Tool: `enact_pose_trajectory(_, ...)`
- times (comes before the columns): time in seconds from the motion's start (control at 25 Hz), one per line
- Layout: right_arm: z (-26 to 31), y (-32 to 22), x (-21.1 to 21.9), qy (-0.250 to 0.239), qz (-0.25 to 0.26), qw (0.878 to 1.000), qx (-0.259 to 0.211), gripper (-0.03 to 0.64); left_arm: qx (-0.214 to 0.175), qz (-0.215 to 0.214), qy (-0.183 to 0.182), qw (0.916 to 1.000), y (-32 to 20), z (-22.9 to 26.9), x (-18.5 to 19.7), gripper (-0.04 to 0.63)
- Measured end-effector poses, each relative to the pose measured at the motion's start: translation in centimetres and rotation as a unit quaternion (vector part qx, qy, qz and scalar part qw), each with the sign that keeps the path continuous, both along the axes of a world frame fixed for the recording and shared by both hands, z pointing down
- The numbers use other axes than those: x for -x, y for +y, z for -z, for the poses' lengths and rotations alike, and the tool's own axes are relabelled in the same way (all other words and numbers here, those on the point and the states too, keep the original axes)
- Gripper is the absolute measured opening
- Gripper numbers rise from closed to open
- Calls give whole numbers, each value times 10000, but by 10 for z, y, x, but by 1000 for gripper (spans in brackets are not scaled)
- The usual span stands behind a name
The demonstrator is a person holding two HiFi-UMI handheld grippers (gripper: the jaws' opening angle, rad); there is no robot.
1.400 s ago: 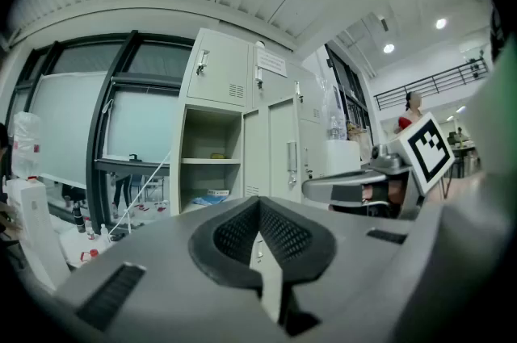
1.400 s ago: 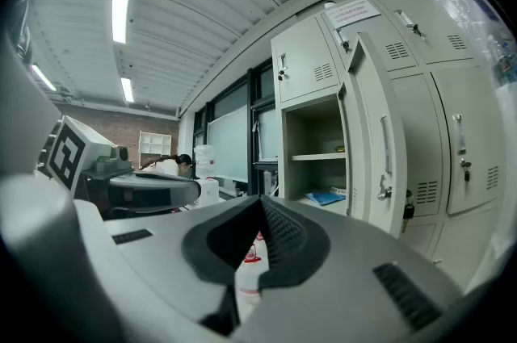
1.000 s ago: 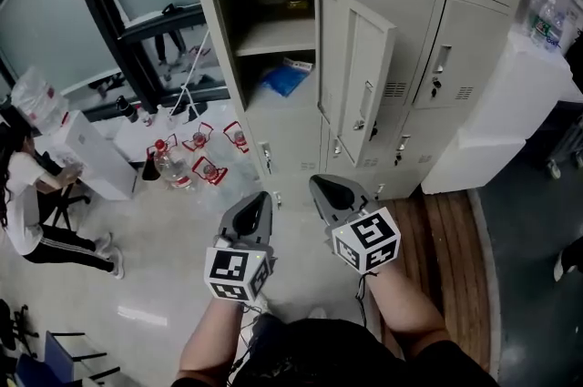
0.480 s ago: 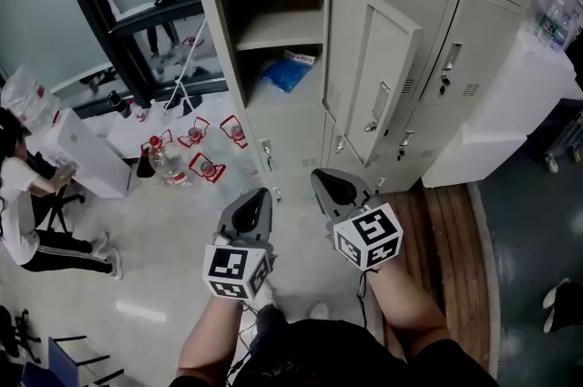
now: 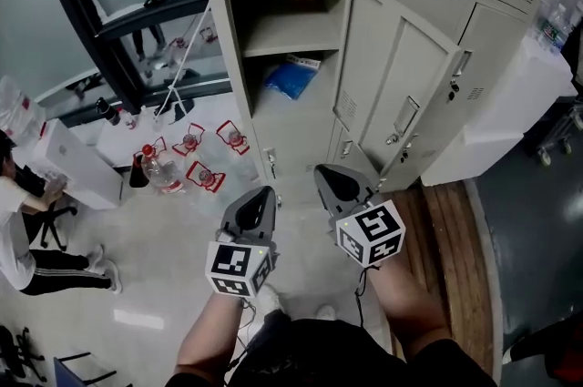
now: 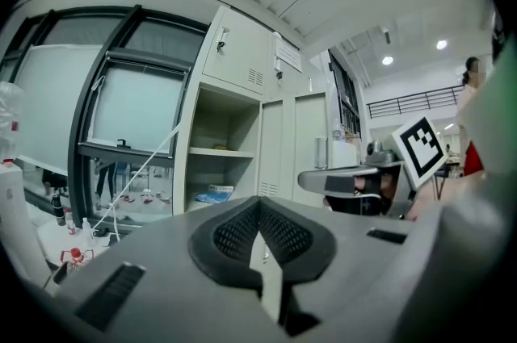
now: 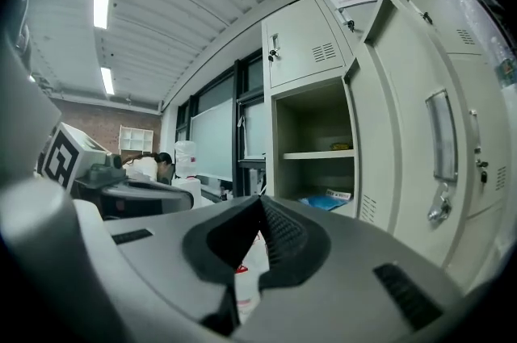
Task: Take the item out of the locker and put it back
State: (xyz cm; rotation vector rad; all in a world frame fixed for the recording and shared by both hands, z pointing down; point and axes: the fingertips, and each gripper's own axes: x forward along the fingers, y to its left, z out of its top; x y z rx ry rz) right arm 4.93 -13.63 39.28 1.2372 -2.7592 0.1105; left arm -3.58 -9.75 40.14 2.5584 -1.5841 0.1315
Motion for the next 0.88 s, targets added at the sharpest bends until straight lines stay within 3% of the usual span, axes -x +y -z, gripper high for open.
enact_pose_trajectory(0.88, 1, -56, 113, 211, -503, 9985, -23, 2, -115, -782, 78, 9968, -51, 3, 97, 5)
